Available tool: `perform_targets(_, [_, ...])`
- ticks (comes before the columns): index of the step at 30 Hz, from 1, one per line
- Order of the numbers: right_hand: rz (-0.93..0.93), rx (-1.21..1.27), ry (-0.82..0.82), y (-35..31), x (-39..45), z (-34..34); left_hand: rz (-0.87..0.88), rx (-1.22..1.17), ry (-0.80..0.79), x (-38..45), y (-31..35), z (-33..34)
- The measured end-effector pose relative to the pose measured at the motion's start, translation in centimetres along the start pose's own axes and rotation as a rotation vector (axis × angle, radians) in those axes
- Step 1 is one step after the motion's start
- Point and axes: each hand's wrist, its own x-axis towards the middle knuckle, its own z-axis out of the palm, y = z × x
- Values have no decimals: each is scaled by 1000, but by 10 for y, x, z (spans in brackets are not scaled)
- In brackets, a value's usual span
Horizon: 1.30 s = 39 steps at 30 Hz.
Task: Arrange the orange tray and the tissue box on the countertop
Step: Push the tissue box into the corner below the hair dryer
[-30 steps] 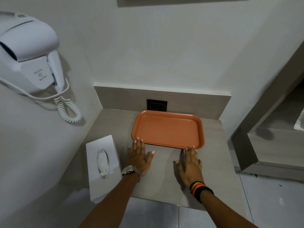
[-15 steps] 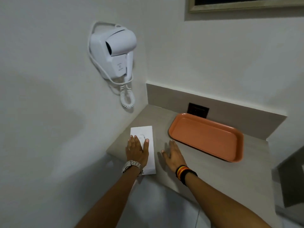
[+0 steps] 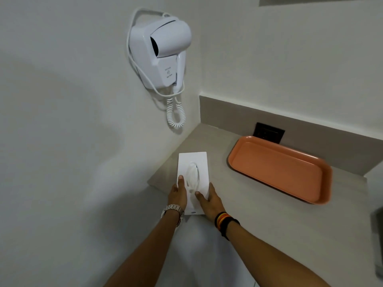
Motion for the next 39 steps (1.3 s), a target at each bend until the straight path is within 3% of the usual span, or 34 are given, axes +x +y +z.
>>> perform_targets(8, [-27,151,65,-33,5,-1,25,22,37,14,27,10])
perform_targets(21, [4,189,157,-82,125,-21,103,180,-87,116,126,27])
perform_targets(32, [61,150,105,-71,161,-19,83,242,-147,154,121,28])
perform_targets(36, [-36,14,147,-50,125,-17,331,418,-68,145,86,27])
perform_targets(39, [-200,-358,268,-6,84,-16,612,663,-59,121,43,29])
